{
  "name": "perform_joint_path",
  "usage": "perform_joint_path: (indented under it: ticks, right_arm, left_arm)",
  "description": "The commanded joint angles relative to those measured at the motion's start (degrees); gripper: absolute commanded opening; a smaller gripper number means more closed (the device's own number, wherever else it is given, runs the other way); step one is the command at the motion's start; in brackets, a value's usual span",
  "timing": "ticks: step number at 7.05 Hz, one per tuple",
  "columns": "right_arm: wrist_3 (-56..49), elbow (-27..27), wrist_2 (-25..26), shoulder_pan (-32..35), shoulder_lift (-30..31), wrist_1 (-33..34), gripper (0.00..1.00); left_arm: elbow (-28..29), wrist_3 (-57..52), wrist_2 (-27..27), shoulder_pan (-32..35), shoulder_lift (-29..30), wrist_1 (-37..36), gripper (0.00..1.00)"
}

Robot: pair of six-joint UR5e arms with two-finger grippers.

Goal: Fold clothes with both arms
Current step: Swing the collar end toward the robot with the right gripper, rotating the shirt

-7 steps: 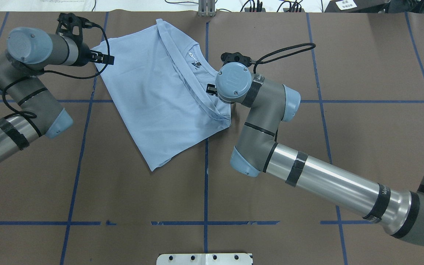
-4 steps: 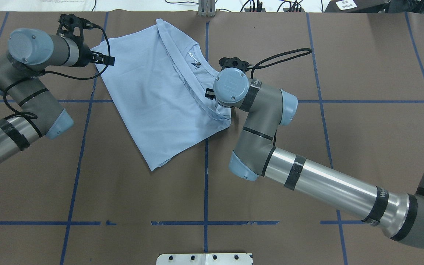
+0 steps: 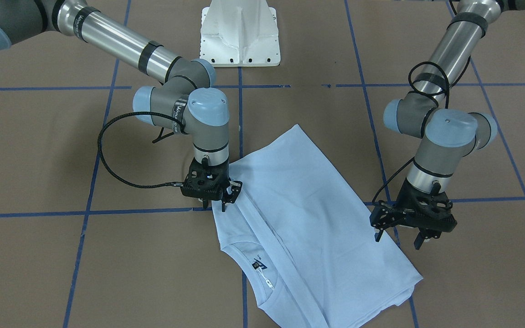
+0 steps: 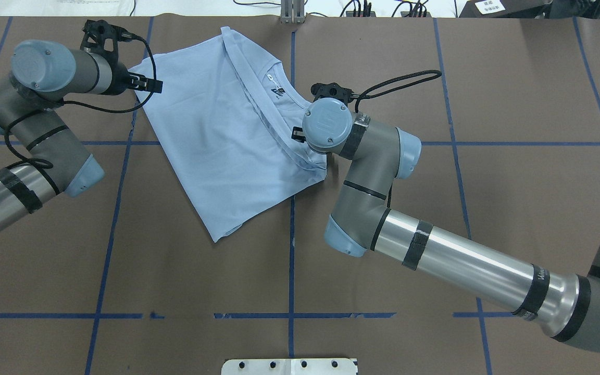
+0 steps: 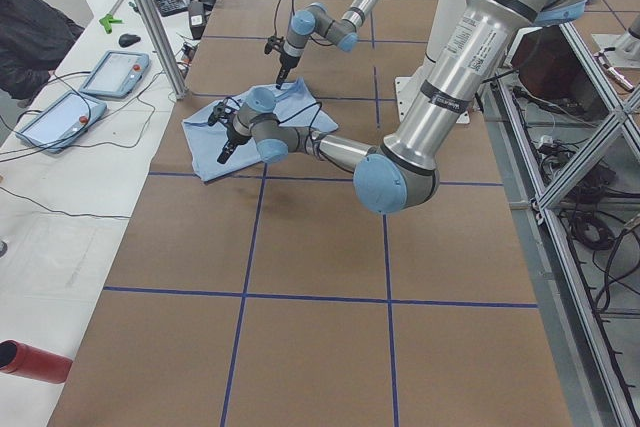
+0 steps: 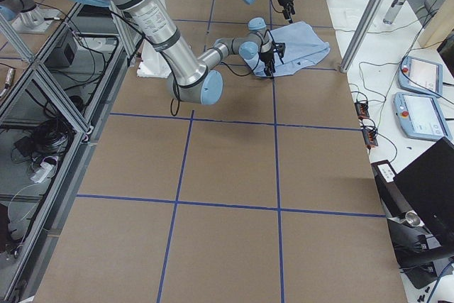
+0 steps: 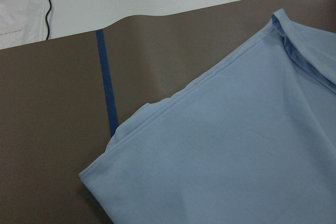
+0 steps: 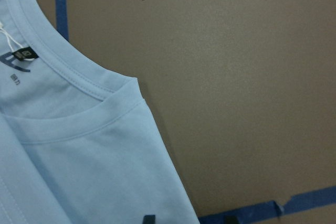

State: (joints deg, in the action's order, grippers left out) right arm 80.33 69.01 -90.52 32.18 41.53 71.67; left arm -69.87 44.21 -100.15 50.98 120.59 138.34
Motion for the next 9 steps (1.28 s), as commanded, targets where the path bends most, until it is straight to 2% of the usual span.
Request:
perform_joint_path:
  ticks: [1,3,5,6,7,8,9]
  right_arm:
    - [1.2,0.0,0.0,0.0,-0.1,0.0,0.31]
    - [2.4,0.0,0.0,0.0,-0.1,-0.1,0.0]
    - [2.5,0.2,0.0,0.0,-0.2,-0.5,0.0]
    - [2.6,2.0,-0.6,0.0,-0.2,-0.6,0.0]
    - [2.7,5.6,-0.7,0.1,1.7,0.3,0.0]
    - [2.7,11.9,-0.6,-0.2,6.7,0.5,0.0]
    - [2.8,20.6,0.2,-2.6,13.1,2.7,0.0]
  left_arm:
    - [0.0,0.0,0.0,0.0,0.0,0.0,1.0]
    - [0.0,0.0,0.0,0.0,0.0,0.0,1.0]
    - [-0.1,0.1,0.0,0.0,0.0,0.0,1.0]
    - [-0.1,0.1,0.0,0.0,0.0,0.0,1.0]
    - [-0.3,0.1,0.0,0.0,-0.1,0.0,1.0]
    - [-0.6,0.1,0.0,0.0,-0.1,0.0,1.0]
    - [-0.6,0.1,0.0,-0.1,0.0,0.0,1.0]
